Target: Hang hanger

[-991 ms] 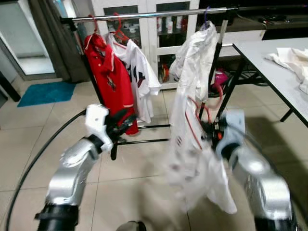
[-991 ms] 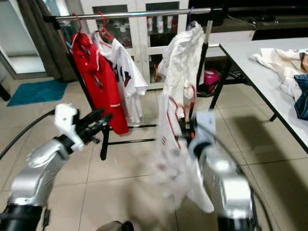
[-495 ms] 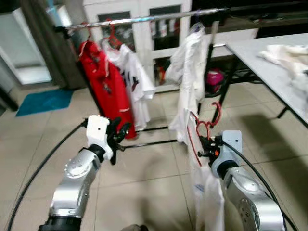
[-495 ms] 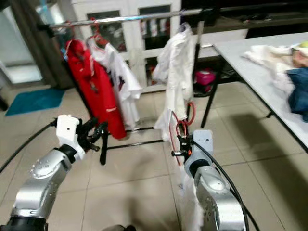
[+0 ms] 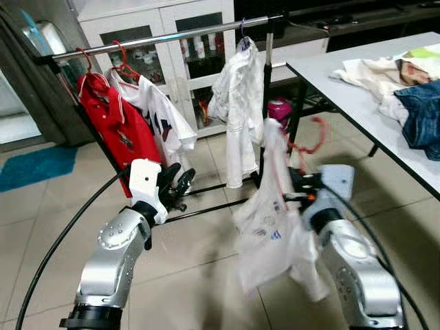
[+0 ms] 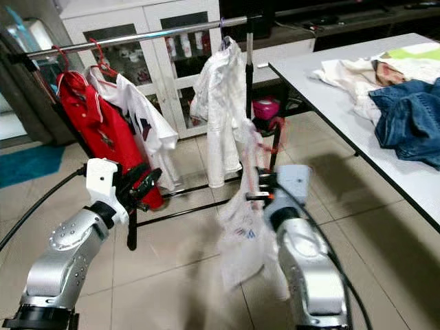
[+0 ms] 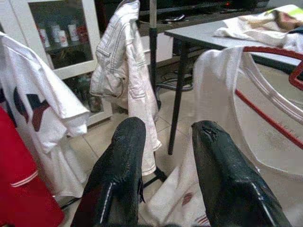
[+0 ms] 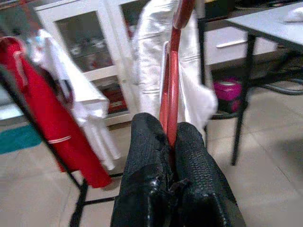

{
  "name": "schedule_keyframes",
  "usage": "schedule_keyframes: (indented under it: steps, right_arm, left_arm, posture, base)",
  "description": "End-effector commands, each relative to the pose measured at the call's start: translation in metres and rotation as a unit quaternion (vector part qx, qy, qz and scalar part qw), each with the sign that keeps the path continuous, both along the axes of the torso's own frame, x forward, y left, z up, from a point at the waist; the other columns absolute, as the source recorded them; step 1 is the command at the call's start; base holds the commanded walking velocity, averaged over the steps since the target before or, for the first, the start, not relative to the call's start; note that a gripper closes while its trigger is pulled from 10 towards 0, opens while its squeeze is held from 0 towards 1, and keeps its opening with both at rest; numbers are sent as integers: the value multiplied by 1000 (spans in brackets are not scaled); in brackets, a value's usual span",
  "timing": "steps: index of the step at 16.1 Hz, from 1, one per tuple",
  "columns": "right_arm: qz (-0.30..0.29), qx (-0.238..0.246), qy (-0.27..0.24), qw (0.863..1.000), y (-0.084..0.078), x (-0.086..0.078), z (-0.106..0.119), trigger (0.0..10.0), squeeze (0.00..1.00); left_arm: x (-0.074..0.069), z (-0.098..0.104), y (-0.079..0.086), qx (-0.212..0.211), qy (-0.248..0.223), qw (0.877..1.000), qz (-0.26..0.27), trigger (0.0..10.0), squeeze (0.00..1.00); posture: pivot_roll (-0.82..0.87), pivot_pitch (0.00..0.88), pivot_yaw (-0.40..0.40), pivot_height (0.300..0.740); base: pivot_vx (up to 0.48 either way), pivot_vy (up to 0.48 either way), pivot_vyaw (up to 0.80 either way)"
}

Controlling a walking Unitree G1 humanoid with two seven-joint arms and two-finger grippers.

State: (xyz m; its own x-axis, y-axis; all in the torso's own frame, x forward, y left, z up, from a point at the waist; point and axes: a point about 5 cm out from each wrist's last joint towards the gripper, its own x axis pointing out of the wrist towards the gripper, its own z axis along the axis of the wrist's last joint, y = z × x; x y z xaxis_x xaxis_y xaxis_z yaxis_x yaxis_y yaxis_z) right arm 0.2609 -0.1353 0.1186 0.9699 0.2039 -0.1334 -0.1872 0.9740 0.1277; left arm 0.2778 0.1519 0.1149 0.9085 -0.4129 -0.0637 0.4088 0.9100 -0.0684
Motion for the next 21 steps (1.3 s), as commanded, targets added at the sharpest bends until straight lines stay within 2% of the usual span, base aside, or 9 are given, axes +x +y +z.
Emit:
schedule_keyframes:
  steps: [1,3,5,6,8,12,21]
  right_arm:
    - [29,14,-20,999,10,1,11,10000,0]
    - [44,22,-8,999,14,2,5,10000,0]
    - [42,-7,-18,999,17,3,7,10000,0]
    - [38,-38,-24,998,15,4,8,10000,0]
    - [33,-25,-20,999,11,4,7,10000,0]
    - [10,-59,-25,998,4,10,5,10000,0]
    - [35,-91,-28,995,4,21,10,10000,0]
  left_arm:
    - [3,4,4,11,-7,1000,10,10000,0]
    - [5,6,2,11,-15,1000,3,10000,0]
    - [2,7,5,-2,-14,1000,17,10000,0]
    - [2,5,4,5,-13,1000,10,10000,0]
    - [3,3,5,12,-13,1000,10,10000,0]
    - [-1,2,2,7,-15,1000,13,10000,0]
    - [-8,-2,-2,21,-15,1000,12,10000,0]
  posture:
    - [-82,0,164,740]
    - [-77,0,143,740]
    - [-84,0,153,740]
    - [-86,0,153,740]
    - [-91,0,146,740]
    - [-71,0,91,740]
    - [-60,0,18,740]
  base:
    - [285,0,0]
    - [289,0,666]
    - [324,0,800]
    - [341,0,688]
    - [341,0,0]
    - [343,0,0]
    - [353,0,0]
